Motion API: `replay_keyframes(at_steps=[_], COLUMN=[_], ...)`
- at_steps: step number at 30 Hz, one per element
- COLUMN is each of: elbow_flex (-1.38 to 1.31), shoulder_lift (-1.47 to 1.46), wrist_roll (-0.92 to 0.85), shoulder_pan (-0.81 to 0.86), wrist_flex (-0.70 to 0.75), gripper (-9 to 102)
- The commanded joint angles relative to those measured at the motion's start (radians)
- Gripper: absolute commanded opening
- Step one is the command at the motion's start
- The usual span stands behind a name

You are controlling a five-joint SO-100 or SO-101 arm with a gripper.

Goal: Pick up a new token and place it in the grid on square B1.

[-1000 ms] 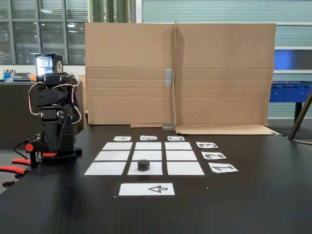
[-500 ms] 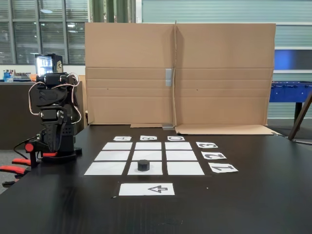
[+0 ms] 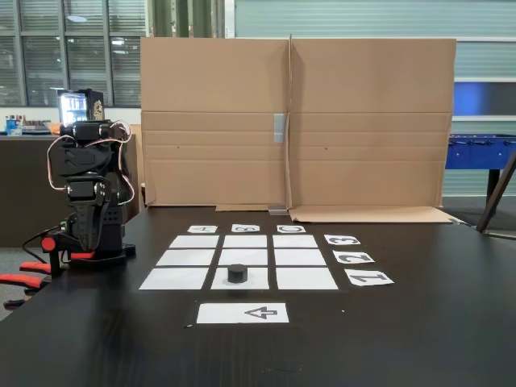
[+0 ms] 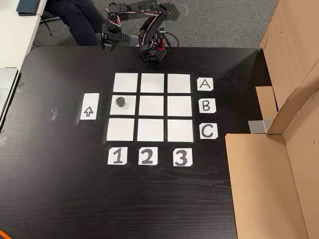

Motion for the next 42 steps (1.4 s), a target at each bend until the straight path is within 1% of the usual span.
replay_keyframes(at_steps=[1,42], elbow_flex=[-0.003,0.0], shoulder_lift=[0.015,0.018], wrist_roll=[0.009,0.025], shoulder_pan=[0.003,0.003], wrist_flex=[-0.011,-0.011], gripper=[12,12])
